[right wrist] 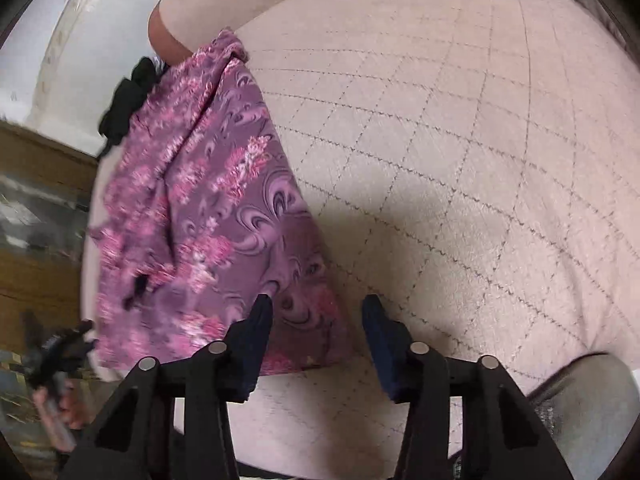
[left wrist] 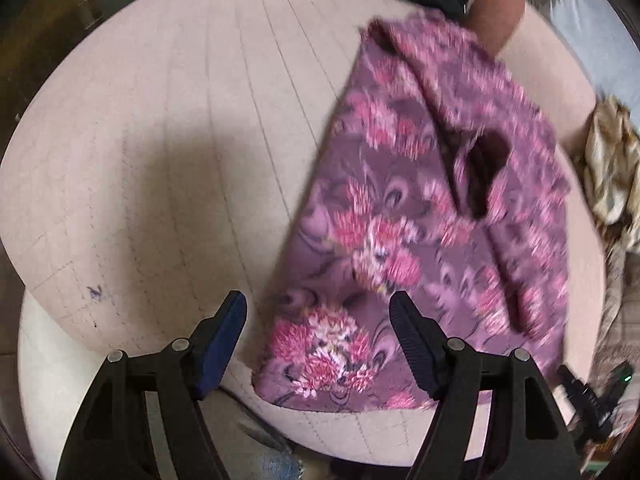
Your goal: Fold small clothes
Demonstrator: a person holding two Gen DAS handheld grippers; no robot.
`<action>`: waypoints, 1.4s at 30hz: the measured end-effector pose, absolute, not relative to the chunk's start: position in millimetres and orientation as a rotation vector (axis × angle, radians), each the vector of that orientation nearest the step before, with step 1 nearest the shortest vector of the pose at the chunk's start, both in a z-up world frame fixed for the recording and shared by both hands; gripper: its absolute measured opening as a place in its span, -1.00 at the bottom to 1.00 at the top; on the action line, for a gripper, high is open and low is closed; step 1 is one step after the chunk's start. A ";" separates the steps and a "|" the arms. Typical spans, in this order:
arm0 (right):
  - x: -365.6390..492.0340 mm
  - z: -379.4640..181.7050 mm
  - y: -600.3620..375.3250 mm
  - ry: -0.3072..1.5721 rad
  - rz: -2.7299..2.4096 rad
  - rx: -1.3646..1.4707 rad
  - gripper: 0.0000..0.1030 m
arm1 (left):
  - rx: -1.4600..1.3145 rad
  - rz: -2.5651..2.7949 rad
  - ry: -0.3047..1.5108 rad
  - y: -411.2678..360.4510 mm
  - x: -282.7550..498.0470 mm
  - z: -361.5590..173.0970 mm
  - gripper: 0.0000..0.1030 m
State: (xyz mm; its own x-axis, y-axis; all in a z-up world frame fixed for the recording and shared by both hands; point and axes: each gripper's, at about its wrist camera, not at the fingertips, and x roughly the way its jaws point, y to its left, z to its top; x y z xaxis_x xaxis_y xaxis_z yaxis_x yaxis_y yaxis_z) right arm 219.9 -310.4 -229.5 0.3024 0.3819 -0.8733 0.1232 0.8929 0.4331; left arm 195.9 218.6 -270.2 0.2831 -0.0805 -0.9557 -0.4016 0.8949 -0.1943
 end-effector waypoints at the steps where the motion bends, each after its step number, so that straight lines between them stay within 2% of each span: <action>1: 218.3 -227.4 -306.7 1.267 0.154 0.424 -0.49 | -0.428 0.252 1.293 217.0 195.7 -274.7 0.20; 3: 213.9 -226.4 -304.5 1.277 0.145 0.413 -0.69 | -0.405 0.282 1.288 213.4 195.5 -278.9 0.06; 4: 211.2 -227.4 -304.1 1.282 0.146 0.416 -0.80 | -0.387 0.291 1.279 211.6 195.2 -278.7 -0.15; 5: 209.7 -227.3 -305.6 1.287 0.142 0.410 -0.82 | -0.372 0.293 1.269 210.4 194.5 -276.9 -0.54; 6: 210.3 -227.0 -306.4 1.288 0.145 0.410 -0.84 | -0.384 0.274 1.264 210.9 193.0 -273.4 -0.80; 7: 210.8 -226.4 -309.8 1.288 0.151 0.425 -0.86 | -0.409 0.258 1.263 212.1 189.5 -266.4 -0.93; 12: 193.2 -174.1 -320.7 1.199 0.208 0.452 -0.90 | -0.359 0.257 1.182 212.9 156.7 -213.1 -0.92; 15: 175.3 -151.3 -312.2 1.190 0.198 0.368 -0.90 | -0.332 0.282 1.218 216.1 153.2 -219.4 -0.93; 19: 179.4 -180.9 -302.9 1.265 0.133 0.301 -0.90 | -0.310 0.294 1.313 217.2 172.7 -256.1 -0.92; 21: 185.4 -204.5 -303.9 1.326 0.105 0.324 -0.90 | -0.269 0.305 1.310 210.7 174.0 -254.6 -0.92; 24: 180.7 -190.6 -299.1 1.306 0.104 0.283 -0.90 | -0.224 0.310 1.282 204.4 173.4 -243.2 -0.91; 26: 183.2 -187.0 -294.7 1.315 0.105 0.244 -0.87 | -0.223 0.328 1.289 205.7 175.3 -244.5 -0.83; 27: 184.6 -190.9 -294.1 1.325 0.108 0.222 -0.78 | -0.233 0.339 1.295 208.7 175.6 -244.5 -0.79; 28: 187.1 -195.9 -295.1 1.335 0.115 0.208 -0.67 | -0.255 0.339 1.289 210.5 172.1 -242.0 -0.61; 29: 186.9 -195.3 -298.4 1.341 0.120 0.221 -0.56 | -0.280 0.332 1.272 213.5 167.9 -236.9 -0.35; 30: 185.2 -188.3 -304.3 1.322 0.134 0.261 -0.18 | -0.308 0.322 1.237 216.2 162.6 -226.6 -0.21; 31: 182.4 -178.9 -308.4 1.284 0.157 0.293 0.26 | -0.321 0.317 1.203 217.3 158.7 -217.1 0.01; 32: 180.1 -165.4 -311.4 1.240 0.184 0.305 0.40 | -0.327 0.313 1.165 218.2 155.2 -204.8 0.13; 33: 178.4 -146.0 -311.4 1.175 0.216 0.291 0.52 | -0.323 0.303 1.124 217.6 155.6 -189.4 0.16; 35: 181.0 -114.4 -308.0 1.073 0.257 0.255 0.61 | -0.304 0.285 1.078 213.7 159.9 -167.7 0.31; 37: 194.9 -89.2 -304.4 0.989 0.299 0.262 0.80 | -0.290 0.262 1.038 208.4 177.3 -149.1 0.41; 42: 254.9 -62.2 -284.1 0.871 0.357 0.289 0.84 | -0.236 0.175 0.969 182.7 229.9 -123.8 0.42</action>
State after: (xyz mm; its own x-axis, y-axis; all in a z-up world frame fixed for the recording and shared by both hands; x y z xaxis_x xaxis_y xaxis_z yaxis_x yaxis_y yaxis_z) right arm 254.9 -284.1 -62.2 0.5916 0.4179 -0.6895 -0.1859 0.9029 0.3877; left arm 229.9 182.7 -123.8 0.5553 0.0416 -0.8306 -0.2517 0.9603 -0.1202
